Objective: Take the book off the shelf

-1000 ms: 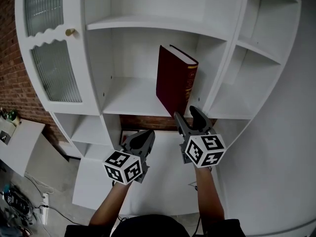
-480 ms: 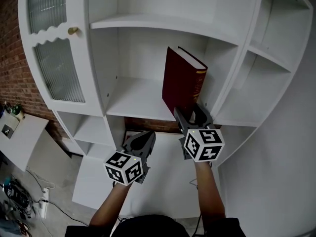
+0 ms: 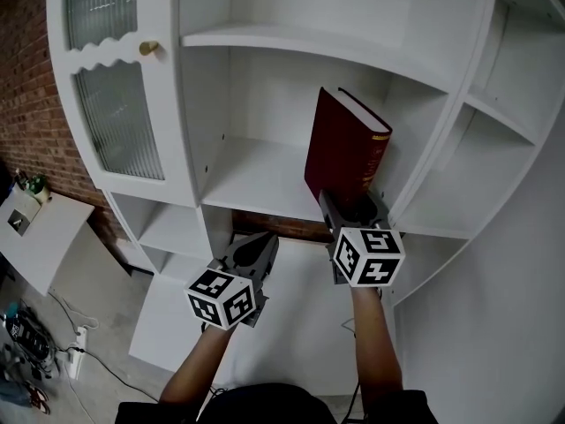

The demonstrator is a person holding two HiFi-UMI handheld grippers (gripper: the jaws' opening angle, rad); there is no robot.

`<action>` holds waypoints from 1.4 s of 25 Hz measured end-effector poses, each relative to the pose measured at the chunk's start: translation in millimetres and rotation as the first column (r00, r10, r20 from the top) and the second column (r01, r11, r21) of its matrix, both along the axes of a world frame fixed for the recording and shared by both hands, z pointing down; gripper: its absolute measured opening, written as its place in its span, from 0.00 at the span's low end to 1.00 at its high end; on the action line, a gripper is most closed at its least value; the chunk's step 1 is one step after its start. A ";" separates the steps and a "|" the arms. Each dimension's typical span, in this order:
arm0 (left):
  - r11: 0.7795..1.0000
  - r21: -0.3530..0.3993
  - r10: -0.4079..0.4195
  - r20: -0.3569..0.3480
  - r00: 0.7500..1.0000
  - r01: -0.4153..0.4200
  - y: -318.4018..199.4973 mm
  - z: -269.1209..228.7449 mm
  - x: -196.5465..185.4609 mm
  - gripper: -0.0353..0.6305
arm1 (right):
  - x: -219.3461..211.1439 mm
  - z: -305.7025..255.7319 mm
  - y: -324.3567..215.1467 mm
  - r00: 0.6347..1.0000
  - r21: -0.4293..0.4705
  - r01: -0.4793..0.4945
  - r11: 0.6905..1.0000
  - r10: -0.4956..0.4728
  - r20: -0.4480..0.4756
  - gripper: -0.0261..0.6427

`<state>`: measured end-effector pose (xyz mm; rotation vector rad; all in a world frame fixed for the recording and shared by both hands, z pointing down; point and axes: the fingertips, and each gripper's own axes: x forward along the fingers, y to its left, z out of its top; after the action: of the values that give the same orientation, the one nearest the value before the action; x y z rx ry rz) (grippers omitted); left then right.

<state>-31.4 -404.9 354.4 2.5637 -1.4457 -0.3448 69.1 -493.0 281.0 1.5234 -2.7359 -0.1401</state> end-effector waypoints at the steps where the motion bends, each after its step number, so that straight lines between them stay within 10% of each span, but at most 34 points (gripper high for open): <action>1: 1.000 0.001 -0.003 -0.002 1.000 0.003 -0.4 -0.4 -1.0 0.08 | -0.3 0.3 -0.8 1.000 -0.003 -0.002 1.000 0.002 -0.003 0.46; 35: 1.000 0.018 0.019 0.008 1.000 -0.019 28.1 -8.2 -9.8 0.08 | -2.6 -2.2 37.2 0.999 0.006 0.004 1.000 -0.004 0.039 0.38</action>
<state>-41.2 -376.8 346.2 2.5944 -1.4266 -0.3473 66.5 -455.8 278.7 1.5381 -2.7708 -0.1195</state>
